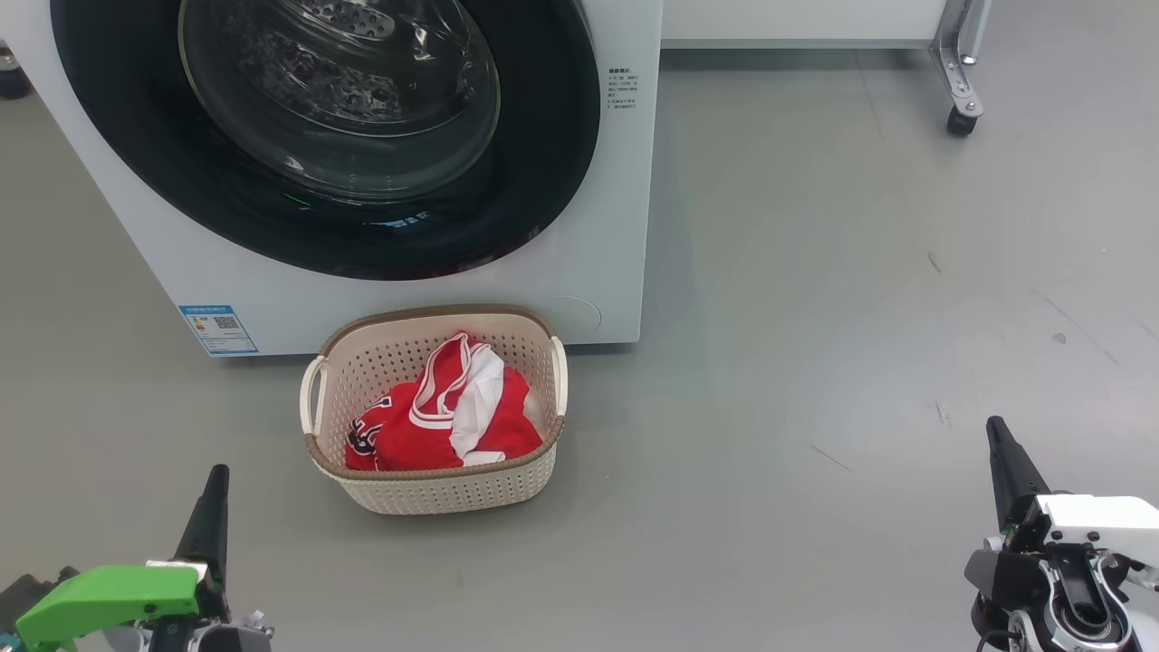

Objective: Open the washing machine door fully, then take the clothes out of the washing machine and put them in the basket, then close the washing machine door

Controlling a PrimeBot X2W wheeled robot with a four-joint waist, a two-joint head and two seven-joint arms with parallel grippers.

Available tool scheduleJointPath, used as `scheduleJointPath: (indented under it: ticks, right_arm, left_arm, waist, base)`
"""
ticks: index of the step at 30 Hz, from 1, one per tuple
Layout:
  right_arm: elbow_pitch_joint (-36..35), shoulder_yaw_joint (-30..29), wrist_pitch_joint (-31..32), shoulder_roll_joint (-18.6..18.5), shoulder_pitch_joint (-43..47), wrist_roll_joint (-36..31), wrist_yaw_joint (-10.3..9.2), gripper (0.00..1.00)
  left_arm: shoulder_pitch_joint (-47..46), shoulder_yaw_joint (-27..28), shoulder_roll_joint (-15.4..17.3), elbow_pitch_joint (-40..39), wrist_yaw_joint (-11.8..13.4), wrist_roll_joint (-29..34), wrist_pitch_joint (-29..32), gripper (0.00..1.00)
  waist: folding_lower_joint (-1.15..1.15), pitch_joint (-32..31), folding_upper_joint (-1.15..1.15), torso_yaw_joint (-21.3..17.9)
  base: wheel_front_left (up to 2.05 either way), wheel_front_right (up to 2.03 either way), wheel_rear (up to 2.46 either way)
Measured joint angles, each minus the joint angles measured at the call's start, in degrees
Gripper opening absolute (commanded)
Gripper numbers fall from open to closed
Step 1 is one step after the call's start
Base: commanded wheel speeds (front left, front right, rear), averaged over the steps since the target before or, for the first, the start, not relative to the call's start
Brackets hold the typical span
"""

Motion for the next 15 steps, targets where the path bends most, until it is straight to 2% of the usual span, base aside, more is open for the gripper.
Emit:
scheduleJointPath:
  ticks: [15]
  right_arm:
    - [0.0, 0.0, 0.2, 0.0, 0.0, 0.0, 0.0, 0.0]
  left_arm:
    - [0.0, 0.0, 0.0, 0.0, 0.0, 0.0, 0.2, 0.0]
  waist:
    - [0.0, 0.0, 0.0, 0.0]
  base:
    - [0.0, 0.0, 0.0]
